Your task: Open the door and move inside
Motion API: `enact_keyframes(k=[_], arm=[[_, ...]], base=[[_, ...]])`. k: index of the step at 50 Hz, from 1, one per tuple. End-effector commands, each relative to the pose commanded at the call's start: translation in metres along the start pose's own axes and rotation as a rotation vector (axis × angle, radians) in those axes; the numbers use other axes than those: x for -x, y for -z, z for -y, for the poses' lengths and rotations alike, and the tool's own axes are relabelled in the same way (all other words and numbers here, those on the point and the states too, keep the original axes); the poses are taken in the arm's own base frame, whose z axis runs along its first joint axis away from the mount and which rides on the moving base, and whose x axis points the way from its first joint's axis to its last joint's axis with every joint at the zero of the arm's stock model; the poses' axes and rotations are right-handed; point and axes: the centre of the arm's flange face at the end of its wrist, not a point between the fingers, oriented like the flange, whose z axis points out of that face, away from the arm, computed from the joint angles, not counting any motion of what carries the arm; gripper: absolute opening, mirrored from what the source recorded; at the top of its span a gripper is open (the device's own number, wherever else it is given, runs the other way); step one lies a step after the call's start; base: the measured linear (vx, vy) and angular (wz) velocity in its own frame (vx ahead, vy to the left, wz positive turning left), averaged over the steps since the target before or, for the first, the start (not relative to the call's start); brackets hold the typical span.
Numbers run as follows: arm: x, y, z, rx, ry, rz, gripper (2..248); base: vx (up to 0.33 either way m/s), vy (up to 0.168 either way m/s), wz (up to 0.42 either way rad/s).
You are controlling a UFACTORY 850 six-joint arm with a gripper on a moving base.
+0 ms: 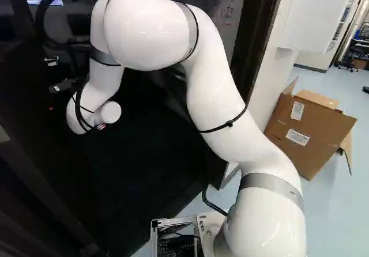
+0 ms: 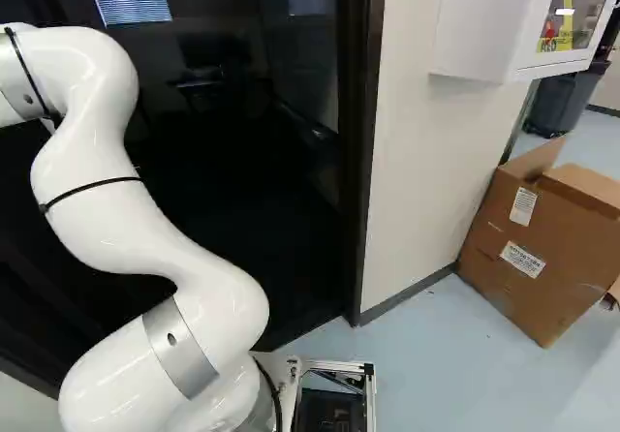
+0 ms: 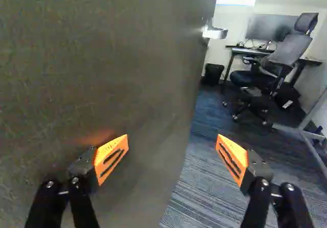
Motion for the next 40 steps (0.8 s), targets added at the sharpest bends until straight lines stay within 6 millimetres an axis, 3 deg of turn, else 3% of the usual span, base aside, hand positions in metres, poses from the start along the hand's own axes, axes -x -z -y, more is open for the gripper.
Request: enact_keyframes(k=[40], arm=[[-0.002,0.001,0.050,-0.122,0.061,-0.003,247]], base=[[0.000,0.000,0.000]])
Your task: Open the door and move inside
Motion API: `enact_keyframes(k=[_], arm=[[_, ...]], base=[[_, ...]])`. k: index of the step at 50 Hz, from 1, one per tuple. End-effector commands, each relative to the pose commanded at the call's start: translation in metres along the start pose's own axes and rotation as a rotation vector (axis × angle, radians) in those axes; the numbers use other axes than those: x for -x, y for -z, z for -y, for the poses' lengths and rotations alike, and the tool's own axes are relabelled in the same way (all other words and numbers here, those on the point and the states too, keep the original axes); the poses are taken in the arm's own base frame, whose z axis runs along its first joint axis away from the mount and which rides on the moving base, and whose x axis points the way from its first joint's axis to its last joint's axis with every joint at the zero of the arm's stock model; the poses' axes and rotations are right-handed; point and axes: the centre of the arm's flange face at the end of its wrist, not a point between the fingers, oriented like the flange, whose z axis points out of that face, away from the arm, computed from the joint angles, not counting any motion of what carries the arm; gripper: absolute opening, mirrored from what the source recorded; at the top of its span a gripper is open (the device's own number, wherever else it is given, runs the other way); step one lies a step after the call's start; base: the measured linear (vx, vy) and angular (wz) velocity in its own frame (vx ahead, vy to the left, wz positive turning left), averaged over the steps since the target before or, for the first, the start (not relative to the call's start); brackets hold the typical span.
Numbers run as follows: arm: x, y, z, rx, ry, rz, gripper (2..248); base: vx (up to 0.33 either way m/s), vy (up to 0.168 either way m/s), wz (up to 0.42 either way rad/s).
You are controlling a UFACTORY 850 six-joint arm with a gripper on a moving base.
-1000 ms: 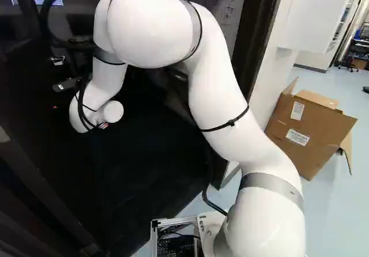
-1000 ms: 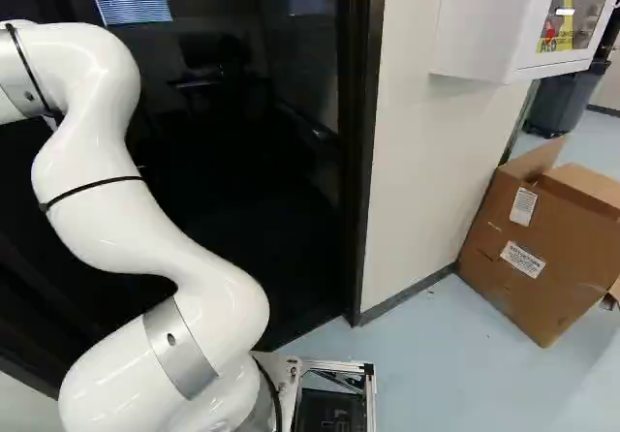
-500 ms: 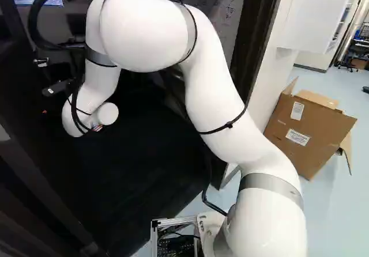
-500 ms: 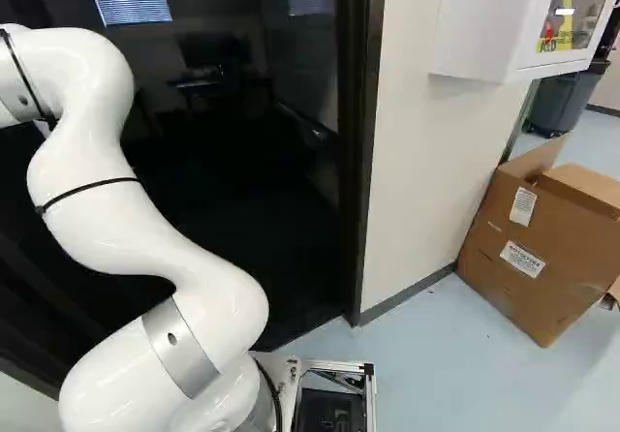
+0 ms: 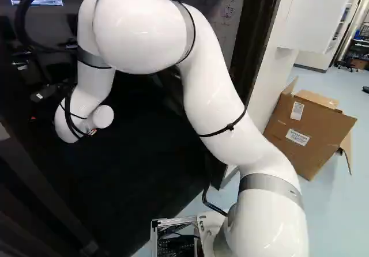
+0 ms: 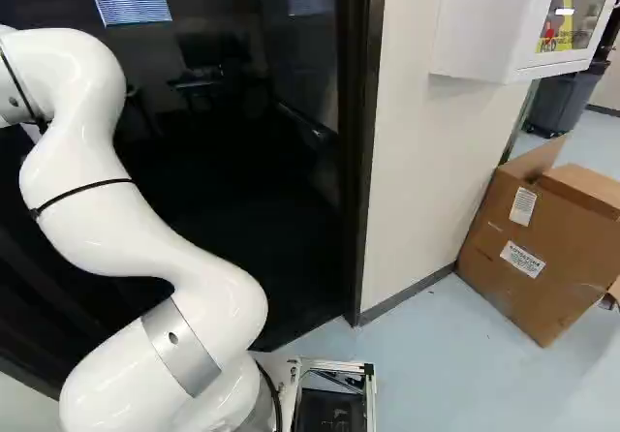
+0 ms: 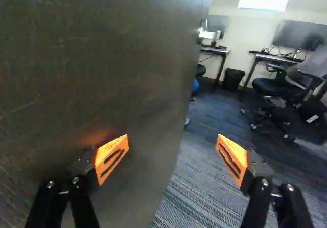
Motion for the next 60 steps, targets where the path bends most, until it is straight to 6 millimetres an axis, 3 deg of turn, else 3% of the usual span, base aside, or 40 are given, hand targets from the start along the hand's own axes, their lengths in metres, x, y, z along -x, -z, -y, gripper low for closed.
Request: enact_keyframes(k=[16,60], arm=[[-0.001,0.000,0.012,-0.028,0.013,0.000,247],[-0.001,0.005,0.011,-0.025,0.012,0.004,247]], base=[[0.000,0.000,0.000],[0.000,0.000,0.000]])
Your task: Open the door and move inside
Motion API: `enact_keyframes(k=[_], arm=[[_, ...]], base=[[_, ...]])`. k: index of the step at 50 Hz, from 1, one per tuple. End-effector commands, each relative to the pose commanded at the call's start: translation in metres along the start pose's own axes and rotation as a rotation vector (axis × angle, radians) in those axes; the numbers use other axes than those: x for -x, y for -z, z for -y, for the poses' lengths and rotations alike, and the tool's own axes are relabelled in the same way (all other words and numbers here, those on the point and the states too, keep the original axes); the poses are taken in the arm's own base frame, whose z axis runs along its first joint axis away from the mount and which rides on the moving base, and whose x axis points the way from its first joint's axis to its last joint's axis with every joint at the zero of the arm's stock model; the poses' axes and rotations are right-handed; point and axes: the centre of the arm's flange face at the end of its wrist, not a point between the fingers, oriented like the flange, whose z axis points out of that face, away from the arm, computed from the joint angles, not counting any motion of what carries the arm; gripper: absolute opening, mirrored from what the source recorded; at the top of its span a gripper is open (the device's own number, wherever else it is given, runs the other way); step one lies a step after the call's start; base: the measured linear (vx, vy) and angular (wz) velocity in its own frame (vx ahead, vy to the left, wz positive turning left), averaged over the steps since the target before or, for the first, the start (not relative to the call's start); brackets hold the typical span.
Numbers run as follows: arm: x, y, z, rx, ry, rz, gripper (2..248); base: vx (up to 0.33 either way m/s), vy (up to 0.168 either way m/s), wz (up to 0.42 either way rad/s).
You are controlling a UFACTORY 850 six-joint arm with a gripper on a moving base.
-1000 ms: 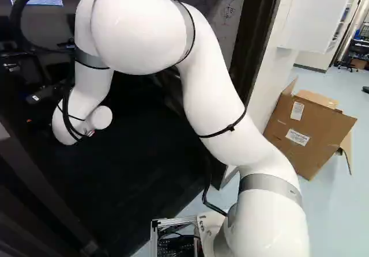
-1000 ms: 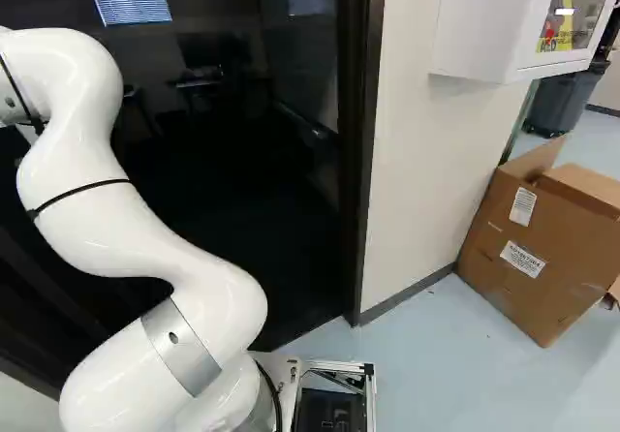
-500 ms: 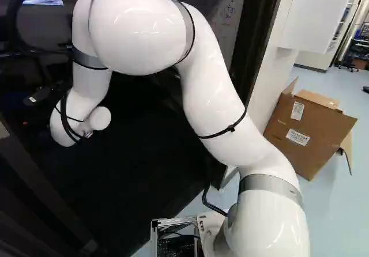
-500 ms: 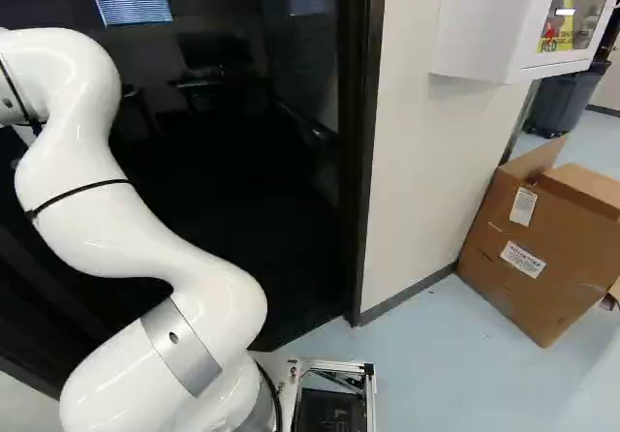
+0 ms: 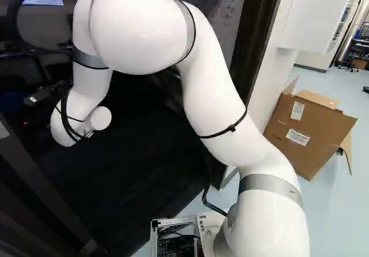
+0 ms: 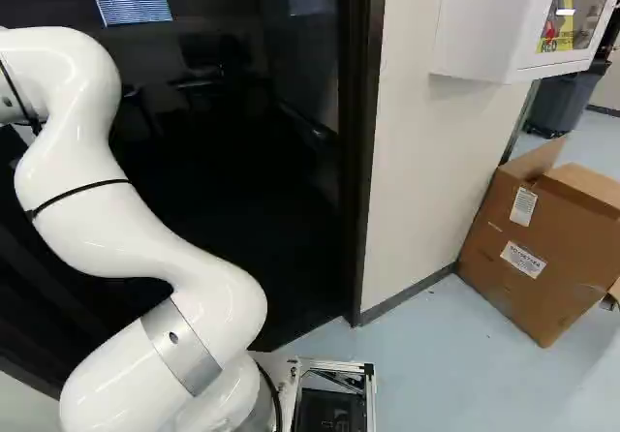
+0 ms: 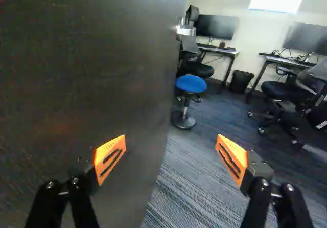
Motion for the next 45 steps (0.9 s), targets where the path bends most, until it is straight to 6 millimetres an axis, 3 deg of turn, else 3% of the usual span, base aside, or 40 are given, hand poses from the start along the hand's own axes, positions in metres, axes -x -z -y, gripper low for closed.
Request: enact_keyframes(k=[45], arm=[[0.007,0.073,-0.034,0.103,-0.058,0.057,247]], base=[[0.000,0.000,0.000]])
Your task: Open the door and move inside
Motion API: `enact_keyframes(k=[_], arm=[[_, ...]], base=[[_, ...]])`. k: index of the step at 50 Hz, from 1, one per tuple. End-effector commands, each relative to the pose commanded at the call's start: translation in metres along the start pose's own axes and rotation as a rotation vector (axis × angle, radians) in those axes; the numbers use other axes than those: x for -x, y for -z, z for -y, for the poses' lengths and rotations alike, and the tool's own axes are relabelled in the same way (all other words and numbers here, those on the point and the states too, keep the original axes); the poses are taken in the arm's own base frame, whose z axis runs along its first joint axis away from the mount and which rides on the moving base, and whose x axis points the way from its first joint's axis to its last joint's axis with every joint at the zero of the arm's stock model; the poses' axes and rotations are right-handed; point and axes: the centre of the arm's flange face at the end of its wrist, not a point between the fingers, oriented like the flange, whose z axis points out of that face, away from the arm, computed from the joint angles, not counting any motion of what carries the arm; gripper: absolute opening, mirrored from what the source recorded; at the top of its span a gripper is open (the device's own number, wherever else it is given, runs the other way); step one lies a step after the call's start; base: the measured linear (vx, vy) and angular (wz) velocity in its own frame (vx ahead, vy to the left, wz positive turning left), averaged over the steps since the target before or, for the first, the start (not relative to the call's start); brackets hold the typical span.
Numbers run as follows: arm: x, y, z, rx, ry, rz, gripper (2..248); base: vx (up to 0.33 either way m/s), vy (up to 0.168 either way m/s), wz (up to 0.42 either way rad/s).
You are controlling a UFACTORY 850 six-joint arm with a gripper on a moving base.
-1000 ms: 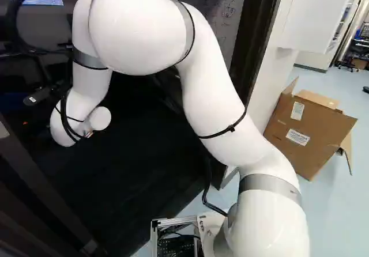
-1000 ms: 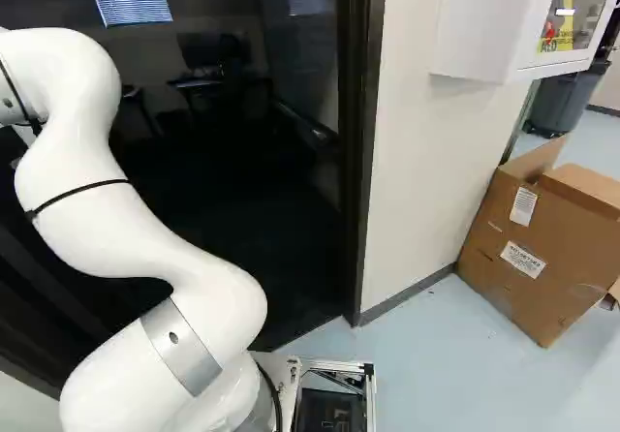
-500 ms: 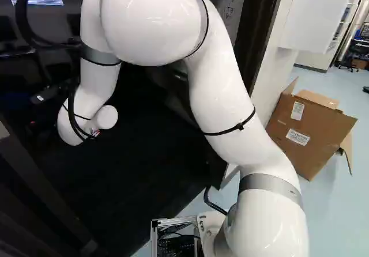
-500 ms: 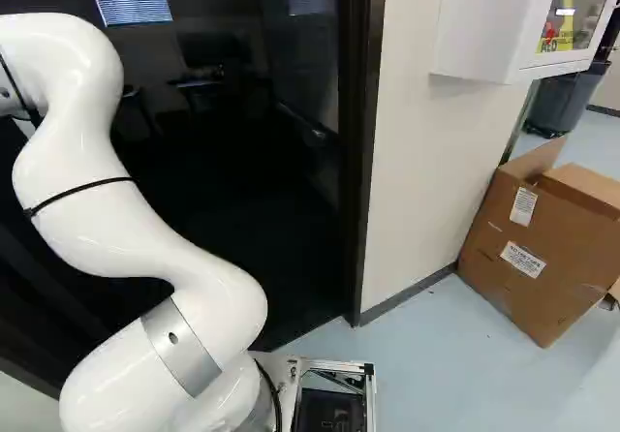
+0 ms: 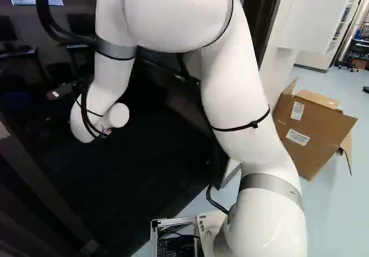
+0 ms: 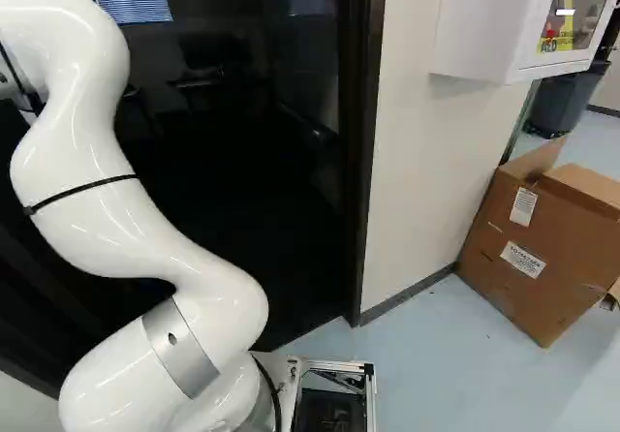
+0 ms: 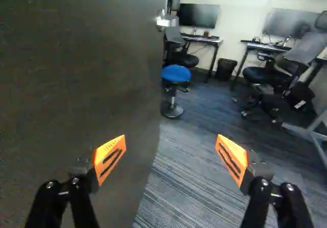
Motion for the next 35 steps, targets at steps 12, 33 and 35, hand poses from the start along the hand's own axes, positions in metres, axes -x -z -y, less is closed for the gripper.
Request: enact_keyframes(k=[12,33,35], arm=[[0.003,0.017,-0.015,0.044,-0.025,0.012,247],[0.009,0.047,-0.042,0.125,-0.068,0.030,247],[0.010,0.050,-0.044,0.132,-0.073,0.031,247]], base=[[0.000,0.000,0.000],[0.000,0.000,0.000],[0.000,0.000,0.000]])
